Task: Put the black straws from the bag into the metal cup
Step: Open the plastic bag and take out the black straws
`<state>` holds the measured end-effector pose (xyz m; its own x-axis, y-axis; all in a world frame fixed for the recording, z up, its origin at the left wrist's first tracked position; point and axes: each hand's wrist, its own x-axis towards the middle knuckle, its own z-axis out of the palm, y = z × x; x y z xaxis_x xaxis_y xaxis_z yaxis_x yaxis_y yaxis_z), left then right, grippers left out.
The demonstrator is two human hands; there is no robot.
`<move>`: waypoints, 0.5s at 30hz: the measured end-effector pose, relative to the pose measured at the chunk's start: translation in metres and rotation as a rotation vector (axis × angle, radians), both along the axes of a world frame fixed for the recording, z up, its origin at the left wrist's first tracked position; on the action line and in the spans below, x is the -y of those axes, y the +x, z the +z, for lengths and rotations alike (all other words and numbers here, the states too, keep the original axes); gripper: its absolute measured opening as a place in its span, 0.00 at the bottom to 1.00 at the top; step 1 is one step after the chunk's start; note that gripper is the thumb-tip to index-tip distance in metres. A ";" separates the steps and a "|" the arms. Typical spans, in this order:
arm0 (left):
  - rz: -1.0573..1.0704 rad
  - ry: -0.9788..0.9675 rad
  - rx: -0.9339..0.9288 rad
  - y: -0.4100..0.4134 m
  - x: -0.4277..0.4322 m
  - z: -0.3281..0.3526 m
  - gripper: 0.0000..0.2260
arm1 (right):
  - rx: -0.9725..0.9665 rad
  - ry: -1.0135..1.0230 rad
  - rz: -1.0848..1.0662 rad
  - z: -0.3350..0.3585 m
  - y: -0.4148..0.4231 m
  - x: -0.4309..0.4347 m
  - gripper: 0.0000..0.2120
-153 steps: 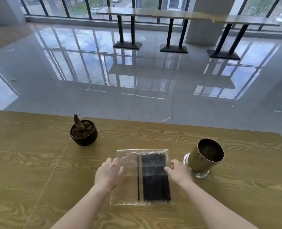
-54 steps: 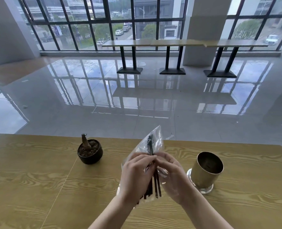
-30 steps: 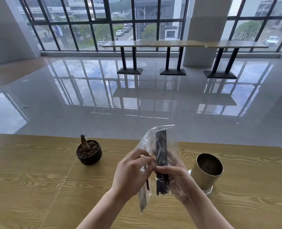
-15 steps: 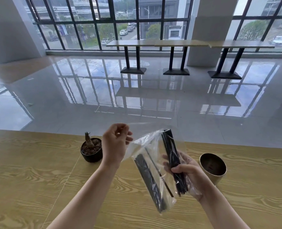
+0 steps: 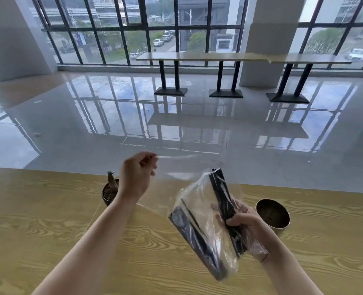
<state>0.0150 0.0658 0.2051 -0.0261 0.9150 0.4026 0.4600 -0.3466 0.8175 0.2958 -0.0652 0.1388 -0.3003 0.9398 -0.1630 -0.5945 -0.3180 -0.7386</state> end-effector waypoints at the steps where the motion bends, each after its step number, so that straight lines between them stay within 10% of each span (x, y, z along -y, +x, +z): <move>1: 0.019 0.041 -0.028 0.000 -0.010 0.010 0.07 | 0.040 0.009 0.032 0.001 -0.001 0.001 0.31; 6: 0.176 0.135 -0.218 -0.026 -0.020 0.026 0.17 | 0.032 0.003 0.050 0.000 -0.003 0.002 0.29; 9: 0.386 0.165 0.232 -0.064 0.017 -0.018 0.15 | -0.065 -0.028 -0.019 -0.002 -0.001 0.003 0.29; 15: -0.184 -1.112 0.705 0.015 0.113 -0.137 0.62 | -0.041 -0.071 -0.041 0.006 -0.015 0.002 0.26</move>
